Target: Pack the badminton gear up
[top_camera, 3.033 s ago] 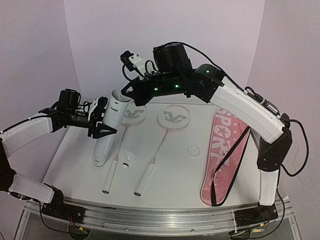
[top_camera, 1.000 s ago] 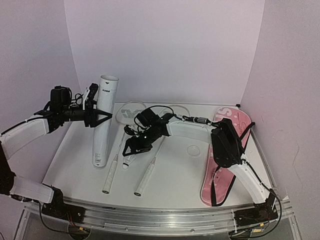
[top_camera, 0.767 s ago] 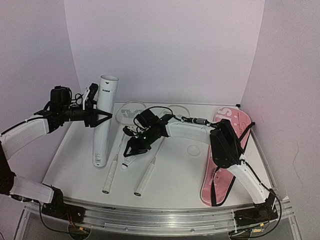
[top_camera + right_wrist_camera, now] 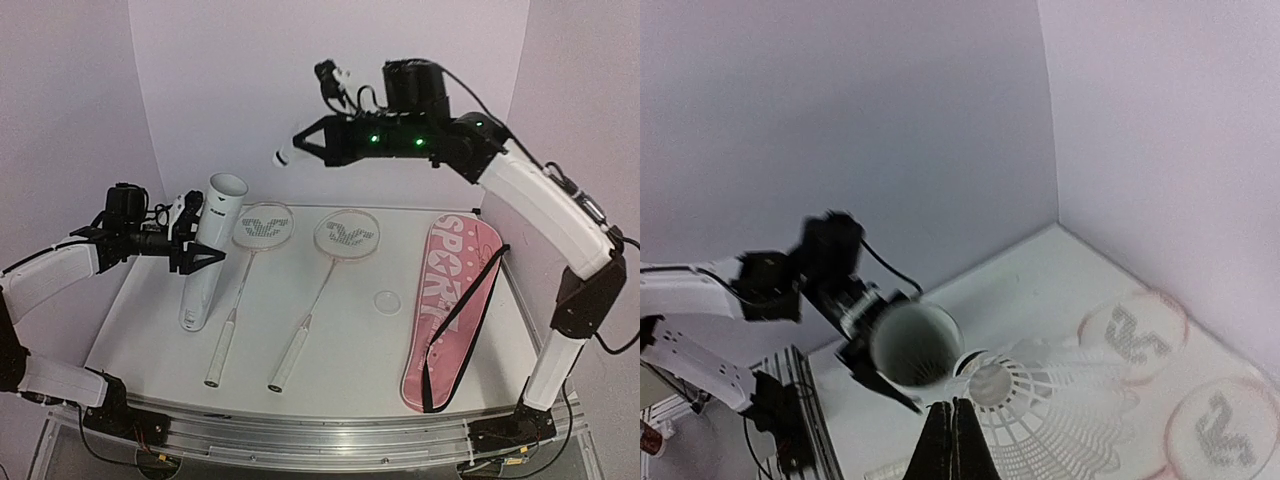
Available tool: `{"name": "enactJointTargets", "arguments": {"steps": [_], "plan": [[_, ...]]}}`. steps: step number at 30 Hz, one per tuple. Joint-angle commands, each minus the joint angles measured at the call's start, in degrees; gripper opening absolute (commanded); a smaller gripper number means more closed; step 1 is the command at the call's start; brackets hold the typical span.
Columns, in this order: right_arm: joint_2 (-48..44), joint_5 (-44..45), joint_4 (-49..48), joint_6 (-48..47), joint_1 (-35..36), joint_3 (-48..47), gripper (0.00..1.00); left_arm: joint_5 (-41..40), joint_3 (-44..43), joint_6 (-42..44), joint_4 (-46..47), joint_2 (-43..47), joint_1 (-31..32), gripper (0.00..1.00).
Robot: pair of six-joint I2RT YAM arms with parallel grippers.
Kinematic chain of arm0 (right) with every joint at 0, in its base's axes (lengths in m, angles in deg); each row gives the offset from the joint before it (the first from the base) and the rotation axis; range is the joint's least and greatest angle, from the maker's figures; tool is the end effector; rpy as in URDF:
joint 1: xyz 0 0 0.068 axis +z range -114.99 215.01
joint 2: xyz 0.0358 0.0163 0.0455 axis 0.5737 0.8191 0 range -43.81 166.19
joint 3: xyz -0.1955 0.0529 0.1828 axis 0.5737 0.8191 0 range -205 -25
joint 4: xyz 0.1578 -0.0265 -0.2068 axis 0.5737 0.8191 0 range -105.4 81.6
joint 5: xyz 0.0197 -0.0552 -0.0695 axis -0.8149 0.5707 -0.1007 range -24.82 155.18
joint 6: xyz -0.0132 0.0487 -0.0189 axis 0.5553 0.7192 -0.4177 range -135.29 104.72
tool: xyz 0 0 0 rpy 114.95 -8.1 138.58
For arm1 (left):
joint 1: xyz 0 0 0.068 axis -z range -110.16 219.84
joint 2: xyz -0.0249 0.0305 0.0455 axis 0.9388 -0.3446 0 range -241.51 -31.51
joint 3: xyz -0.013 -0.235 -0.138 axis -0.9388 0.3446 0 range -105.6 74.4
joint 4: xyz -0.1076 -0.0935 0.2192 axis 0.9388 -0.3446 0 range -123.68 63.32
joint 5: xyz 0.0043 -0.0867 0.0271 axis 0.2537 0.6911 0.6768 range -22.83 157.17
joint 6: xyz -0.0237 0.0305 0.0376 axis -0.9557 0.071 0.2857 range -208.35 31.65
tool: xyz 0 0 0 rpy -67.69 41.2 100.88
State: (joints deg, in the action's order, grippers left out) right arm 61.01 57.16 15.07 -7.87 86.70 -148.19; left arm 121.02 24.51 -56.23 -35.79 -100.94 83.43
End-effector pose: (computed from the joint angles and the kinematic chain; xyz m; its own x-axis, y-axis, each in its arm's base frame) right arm 0.2490 0.3232 0.4800 -0.2401 -0.0979 -0.9658 -0.8376 0.5238 0.1551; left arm 0.2475 -0.0894 0.2897 0.0452 0.3116 -0.9491 0.9485 0.2848 0.1387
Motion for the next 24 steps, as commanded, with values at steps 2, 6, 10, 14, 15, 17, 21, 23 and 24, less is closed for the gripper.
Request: {"name": "enactJointTargets", "arguments": {"steps": [2,6,10,14,15,17,21,23,24], "plan": [[3.08,9.23,0.64,-11.68,8.52,-5.57,0.00,-0.55,-1.37,7.69,-1.91,-0.77,1.72,0.06],[5.47,11.66,0.80,-14.64,10.56,-6.96,0.00,-1.24,-1.98,9.16,-3.02,-1.01,2.47,0.06],[7.57,10.18,1.57,-14.44,10.54,-8.45,0.00,-1.39,-2.64,10.35,-4.37,-1.13,2.69,0.06],[8.54,10.32,2.69,-14.38,10.58,-8.11,0.00,-1.63,-2.76,11.03,-4.89,-0.93,2.82,0.06],[8.78,10.28,3.01,-14.32,10.56,-8.00,0.00,-1.65,-2.85,11.11,-4.96,-0.95,2.83,0.06],[9.42,10.07,3.55,-14.23,10.59,-7.99,0.00,-1.63,-3.05,11.16,-5.04,-1.05,2.85,0.06],[11.12,9.41,4.27,-13.69,10.58,-8.91,0.00,-1.22,-3.43,10.79,-4.76,-1.40,2.92,0.06],[11.80,8.56,4.46,-13.33,10.58,-9.72,0.02,-1.04,-3.44,10.69,-4.62,-1.41,2.94,0.06],[12.09,7.63,4.50,-13.24,10.56,-10.07,0.03,-0.98,-3.45,10.69,-4.50,-1.38,2.96,0.06]]}}
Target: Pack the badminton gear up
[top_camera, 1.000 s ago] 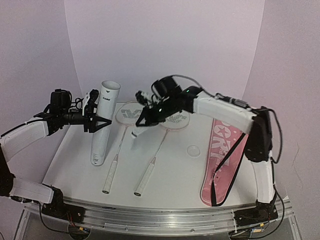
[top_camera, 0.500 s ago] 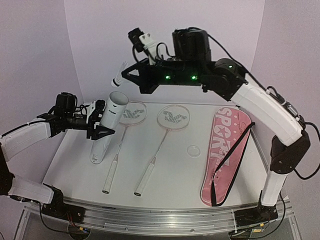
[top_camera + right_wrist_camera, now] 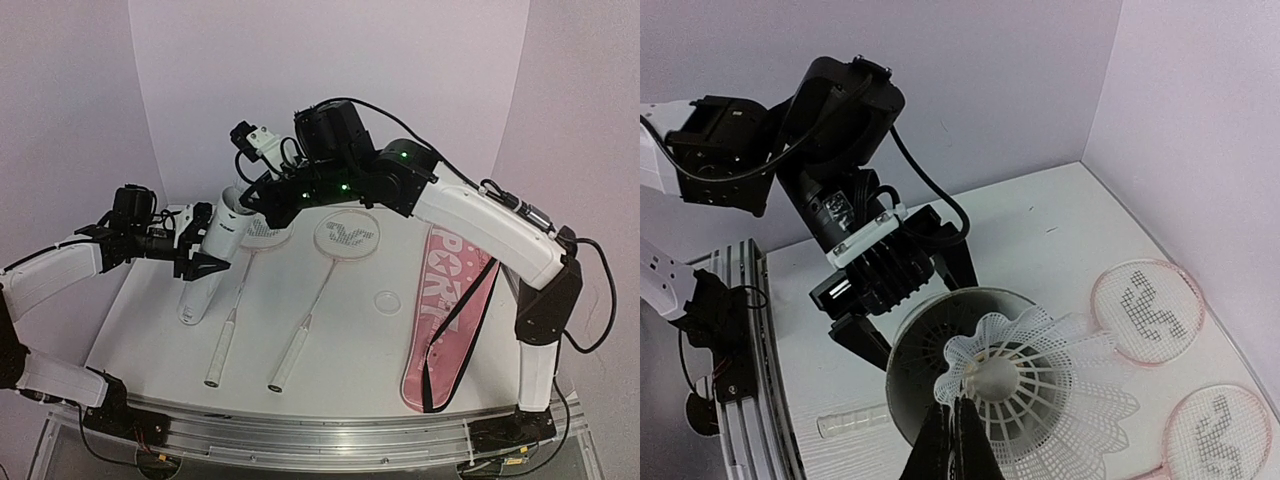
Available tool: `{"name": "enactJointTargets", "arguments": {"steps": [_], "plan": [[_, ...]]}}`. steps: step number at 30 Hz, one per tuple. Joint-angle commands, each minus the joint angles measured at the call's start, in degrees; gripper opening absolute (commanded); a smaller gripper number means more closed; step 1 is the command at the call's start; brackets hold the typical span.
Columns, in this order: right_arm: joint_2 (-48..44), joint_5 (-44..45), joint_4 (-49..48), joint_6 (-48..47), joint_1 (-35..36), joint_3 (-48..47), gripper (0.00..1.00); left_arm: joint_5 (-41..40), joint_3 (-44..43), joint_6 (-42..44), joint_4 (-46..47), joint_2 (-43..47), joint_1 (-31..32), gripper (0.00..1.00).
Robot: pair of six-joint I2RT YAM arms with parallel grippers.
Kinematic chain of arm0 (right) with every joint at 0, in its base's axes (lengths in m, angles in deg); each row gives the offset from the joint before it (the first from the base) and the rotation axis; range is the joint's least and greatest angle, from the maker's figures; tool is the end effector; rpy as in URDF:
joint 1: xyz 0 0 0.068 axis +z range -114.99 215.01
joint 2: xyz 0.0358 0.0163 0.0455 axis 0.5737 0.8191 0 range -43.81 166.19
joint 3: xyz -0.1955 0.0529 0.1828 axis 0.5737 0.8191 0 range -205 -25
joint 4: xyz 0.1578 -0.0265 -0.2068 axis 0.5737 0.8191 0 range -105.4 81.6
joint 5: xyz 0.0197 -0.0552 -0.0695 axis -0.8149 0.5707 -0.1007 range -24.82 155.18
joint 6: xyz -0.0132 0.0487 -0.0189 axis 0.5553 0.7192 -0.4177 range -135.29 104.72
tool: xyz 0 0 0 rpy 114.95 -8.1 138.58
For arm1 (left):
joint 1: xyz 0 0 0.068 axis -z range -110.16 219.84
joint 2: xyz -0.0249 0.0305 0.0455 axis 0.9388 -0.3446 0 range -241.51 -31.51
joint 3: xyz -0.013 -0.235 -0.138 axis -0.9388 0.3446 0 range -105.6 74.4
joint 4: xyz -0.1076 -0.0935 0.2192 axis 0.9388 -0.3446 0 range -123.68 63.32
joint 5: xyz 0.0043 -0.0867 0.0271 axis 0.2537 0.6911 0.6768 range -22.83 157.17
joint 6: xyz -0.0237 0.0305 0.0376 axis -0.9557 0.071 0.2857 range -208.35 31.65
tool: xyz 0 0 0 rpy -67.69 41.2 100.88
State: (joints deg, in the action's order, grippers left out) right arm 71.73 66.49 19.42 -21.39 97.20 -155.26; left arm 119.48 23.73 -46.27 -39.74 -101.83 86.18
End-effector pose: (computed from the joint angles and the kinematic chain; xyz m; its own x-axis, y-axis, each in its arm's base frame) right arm 0.2146 0.4052 0.4343 -0.0665 -0.3541 -0.9328 -0.8864 0.4502 -0.1077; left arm 0.2441 -0.1009 0.2844 0.1586 0.3804 -0.9111 0.9494 0.1947 0.2465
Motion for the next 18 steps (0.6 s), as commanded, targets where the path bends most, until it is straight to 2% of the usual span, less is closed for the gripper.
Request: {"name": "enactJointTargets", "arguments": {"steps": [1,6,9,12,14,18], "plan": [[1.66,-2.37,0.19,0.32,0.04,-3.29,0.03,0.65,-2.72,0.68,-0.50,-0.49,0.24,0.06],[3.49,-4.30,0.29,0.82,0.07,-4.77,0.04,1.07,-2.86,0.37,0.17,-0.56,0.62,0.06],[5.17,-5.92,0.46,1.37,0.04,-7.11,0.10,1.30,-2.85,0.36,0.51,-0.57,0.98,0.06],[4.98,-5.05,0.60,1.54,0.04,-7.36,0.23,1.70,-2.79,-0.20,0.58,-0.38,0.98,0.06],[4.13,-4.85,0.60,1.69,0.07,-7.26,0.37,1.81,-2.65,-0.87,0.80,-0.24,1.03,0.06],[2.21,-7.02,0.52,2.89,0.01,-8.44,0.48,1.98,-2.45,-3.29,1.69,-0.46,1.01,0.06]]}}
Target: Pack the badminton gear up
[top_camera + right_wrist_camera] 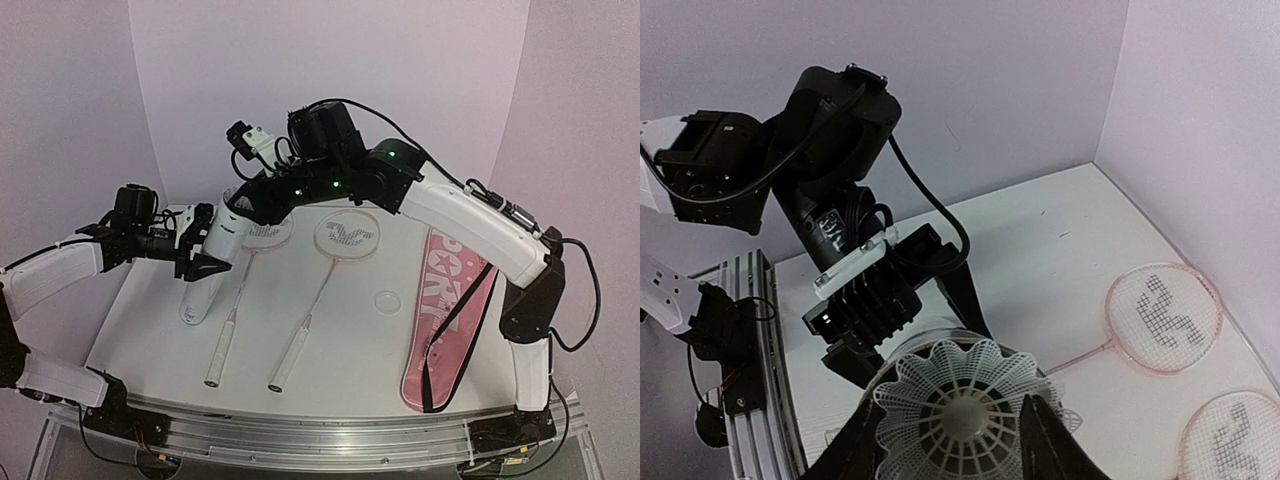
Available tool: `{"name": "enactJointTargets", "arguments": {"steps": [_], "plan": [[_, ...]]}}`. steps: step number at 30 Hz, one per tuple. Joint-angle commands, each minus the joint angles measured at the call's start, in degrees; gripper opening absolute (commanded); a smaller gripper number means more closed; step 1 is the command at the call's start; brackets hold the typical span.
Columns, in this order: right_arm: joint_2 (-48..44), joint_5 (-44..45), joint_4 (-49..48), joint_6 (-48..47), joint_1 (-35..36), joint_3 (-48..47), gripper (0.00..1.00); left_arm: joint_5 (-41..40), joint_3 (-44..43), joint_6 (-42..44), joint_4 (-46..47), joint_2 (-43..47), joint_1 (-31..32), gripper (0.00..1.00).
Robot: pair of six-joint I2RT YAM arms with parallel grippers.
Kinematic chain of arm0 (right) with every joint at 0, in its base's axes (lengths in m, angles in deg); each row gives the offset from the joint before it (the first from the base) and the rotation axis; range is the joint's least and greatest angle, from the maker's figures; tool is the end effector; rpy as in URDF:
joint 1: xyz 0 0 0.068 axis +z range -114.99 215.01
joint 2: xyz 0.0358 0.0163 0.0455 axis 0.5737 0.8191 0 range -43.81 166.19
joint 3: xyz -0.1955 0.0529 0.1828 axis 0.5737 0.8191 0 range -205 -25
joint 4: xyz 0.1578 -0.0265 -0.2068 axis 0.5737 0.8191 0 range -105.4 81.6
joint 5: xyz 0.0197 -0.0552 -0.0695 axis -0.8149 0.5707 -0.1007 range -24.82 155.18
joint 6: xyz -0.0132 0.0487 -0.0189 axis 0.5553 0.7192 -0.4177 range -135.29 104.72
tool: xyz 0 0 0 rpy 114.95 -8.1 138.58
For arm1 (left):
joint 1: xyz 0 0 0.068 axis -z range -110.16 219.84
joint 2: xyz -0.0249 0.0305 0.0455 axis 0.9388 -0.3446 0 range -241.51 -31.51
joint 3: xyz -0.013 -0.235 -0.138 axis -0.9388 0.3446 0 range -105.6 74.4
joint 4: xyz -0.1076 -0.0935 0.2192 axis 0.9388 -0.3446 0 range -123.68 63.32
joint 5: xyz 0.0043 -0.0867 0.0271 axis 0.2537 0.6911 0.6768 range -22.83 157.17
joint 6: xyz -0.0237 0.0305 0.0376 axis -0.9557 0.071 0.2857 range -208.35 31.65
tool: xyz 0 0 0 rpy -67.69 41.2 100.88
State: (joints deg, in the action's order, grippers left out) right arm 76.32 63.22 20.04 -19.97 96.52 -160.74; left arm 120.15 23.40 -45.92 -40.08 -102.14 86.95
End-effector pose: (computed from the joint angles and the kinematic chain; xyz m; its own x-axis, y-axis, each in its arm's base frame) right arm 0.2257 0.4185 0.4284 -0.0883 -0.3340 -0.9384 -0.9040 0.4225 -0.0653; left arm 0.2434 -0.1046 0.2847 0.1667 0.3736 -0.9125 0.9544 0.1713 0.2445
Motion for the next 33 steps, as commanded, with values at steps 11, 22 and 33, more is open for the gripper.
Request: {"name": "enactJointTargets", "arguments": {"steps": [11,22,33], "plan": [[-3.67,-8.77,-1.68,8.26,0.50,-11.57,0.69,5.86,-2.00,-12.34,8.14,-0.29,0.21,0.06],[-20.36,17.39,0.31,28.65,-14.59,18.29,0.68,7.36,-3.35,-28.28,21.73,3.84,0.22,0.05],[-15.98,16.10,15.17,40.19,-28.45,43.58,0.60,10.56,-1.14,-38.97,36.42,4.05,0.44,0.06]]}}
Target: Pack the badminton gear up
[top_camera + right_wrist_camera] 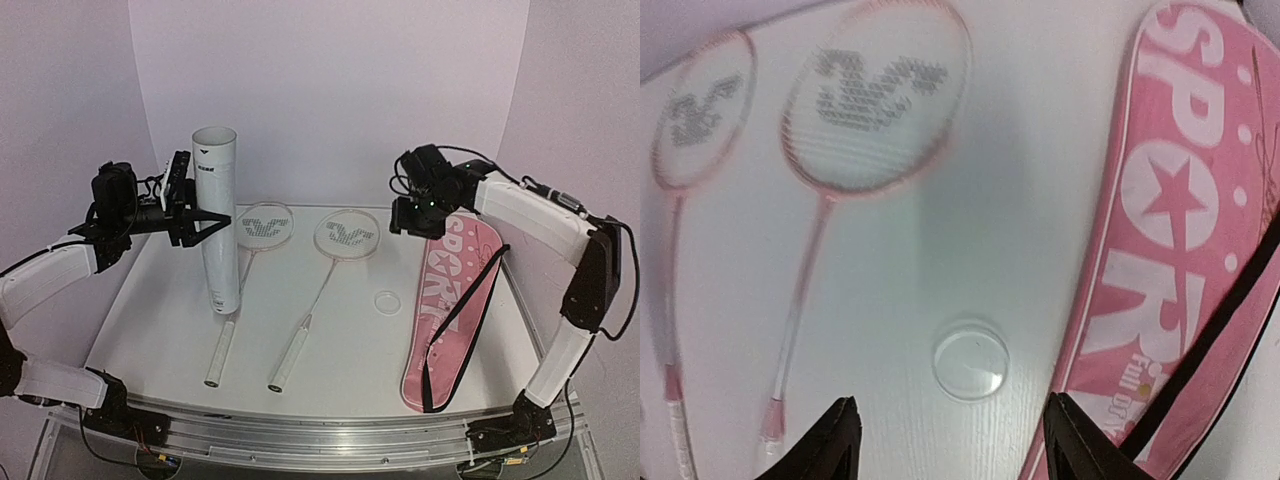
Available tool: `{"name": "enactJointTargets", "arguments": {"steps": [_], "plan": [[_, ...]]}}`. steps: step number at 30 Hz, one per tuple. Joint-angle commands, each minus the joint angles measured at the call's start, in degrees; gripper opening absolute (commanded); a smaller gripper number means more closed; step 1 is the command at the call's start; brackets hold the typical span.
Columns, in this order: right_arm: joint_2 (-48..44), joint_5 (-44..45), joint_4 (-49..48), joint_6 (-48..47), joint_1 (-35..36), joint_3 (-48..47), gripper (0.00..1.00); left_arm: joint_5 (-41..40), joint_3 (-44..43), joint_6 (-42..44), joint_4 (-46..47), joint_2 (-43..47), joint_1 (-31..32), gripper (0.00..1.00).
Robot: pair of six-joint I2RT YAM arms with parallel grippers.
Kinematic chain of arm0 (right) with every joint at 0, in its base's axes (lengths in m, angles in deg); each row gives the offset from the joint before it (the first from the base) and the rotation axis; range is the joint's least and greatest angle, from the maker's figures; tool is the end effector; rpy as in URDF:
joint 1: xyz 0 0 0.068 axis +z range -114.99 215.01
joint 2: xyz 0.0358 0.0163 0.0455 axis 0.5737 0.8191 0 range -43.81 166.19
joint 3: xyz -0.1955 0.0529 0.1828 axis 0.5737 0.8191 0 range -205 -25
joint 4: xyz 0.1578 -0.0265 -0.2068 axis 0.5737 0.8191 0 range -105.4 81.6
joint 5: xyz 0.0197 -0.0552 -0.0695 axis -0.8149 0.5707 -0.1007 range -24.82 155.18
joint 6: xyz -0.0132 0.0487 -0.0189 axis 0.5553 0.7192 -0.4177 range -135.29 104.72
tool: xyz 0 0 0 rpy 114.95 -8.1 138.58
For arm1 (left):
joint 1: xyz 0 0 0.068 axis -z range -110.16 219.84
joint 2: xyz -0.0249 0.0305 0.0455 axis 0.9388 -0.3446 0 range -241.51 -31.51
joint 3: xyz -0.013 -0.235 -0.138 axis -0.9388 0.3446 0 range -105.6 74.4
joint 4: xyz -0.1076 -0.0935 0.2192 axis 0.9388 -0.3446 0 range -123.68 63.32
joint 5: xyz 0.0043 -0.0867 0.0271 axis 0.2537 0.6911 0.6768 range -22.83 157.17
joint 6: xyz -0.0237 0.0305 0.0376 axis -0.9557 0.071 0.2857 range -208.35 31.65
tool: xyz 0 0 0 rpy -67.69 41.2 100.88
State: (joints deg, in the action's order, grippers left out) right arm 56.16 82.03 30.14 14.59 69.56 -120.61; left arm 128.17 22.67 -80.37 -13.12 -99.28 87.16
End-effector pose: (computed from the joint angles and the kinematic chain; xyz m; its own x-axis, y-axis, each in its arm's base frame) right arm 0.3223 0.2095 0.3321 -0.7402 0.0691 -0.6689 -0.0236 0.9914 0.1285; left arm 0.2422 -0.1081 0.3439 0.0950 0.0408 -0.9946 0.9748 0.1990 0.1012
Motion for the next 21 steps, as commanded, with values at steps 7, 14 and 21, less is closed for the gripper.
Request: {"name": "enactJointTargets", "arguments": {"steps": [7,14,21], "plan": [[15.50,-8.89,4.92,4.50,-2.79,1.59,0.53,2.37,3.26,-5.04,15.70,0.56,1.00,0.06],[19.72,-10.51,4.83,4.85,-3.80,3.44,0.40,-2.62,10.73,-10.50,32.20,-1.91,5.36,0.06],[20.99,-11.07,3.92,5.26,-4.78,6.73,0.28,-8.62,15.59,-11.00,43.28,-6.24,9.43,0.08]]}}
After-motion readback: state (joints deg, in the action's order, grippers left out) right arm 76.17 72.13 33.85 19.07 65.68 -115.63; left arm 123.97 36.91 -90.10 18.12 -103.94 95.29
